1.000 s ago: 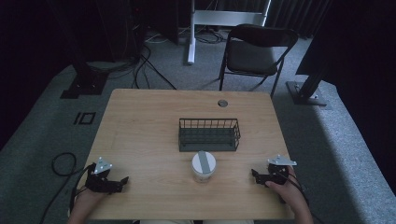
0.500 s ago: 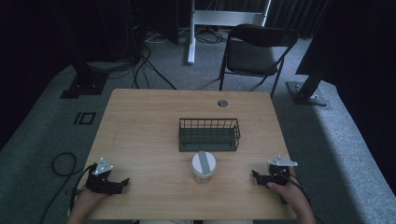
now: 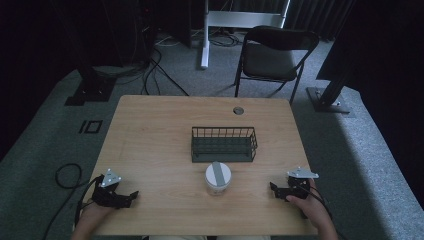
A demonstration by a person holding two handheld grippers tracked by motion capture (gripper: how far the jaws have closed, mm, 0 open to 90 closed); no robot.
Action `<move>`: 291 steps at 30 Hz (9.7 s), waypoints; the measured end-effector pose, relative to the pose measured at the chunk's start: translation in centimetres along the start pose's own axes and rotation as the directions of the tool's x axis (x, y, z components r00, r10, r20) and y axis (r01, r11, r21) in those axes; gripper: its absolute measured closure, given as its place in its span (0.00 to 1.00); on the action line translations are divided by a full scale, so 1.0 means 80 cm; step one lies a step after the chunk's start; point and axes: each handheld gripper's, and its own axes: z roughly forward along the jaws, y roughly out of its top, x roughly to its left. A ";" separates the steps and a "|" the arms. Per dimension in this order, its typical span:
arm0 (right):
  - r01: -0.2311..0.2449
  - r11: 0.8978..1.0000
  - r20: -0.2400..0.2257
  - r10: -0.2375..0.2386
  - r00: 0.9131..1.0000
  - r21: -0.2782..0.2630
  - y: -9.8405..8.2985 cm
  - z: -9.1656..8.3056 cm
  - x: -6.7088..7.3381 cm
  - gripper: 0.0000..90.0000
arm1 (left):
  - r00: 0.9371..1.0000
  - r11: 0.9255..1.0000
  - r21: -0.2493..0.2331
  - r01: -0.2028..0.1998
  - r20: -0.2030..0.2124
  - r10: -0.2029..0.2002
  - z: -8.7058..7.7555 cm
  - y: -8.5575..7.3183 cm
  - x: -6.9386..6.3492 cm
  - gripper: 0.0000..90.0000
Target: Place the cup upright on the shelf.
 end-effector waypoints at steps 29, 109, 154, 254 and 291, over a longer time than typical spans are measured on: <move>0.026 0.996 -0.077 -0.033 0.997 -0.089 0.018 -0.011 0.018 0.14 | 1.000 1.000 0.001 0.000 0.000 0.000 0.000 0.000 0.000 0.01; 0.196 0.943 -0.412 -0.296 0.862 -0.268 0.058 0.023 0.171 0.14 | 1.000 1.000 0.001 -0.001 0.000 0.001 0.000 0.000 0.000 0.01; 0.148 0.940 -0.407 -0.271 0.872 -0.308 0.073 0.056 0.205 0.13 | 1.000 1.000 0.001 0.000 0.000 0.000 0.000 0.000 0.000 0.01; -0.013 0.895 -0.075 -0.023 0.997 -0.446 0.233 0.015 0.159 0.20 | 1.000 1.000 0.001 0.000 0.000 0.000 0.000 0.000 0.000 0.01; -0.106 0.952 0.021 0.116 0.993 -0.288 0.237 0.083 0.165 0.20 | 1.000 1.000 0.001 0.000 0.000 0.000 0.000 0.000 0.000 0.01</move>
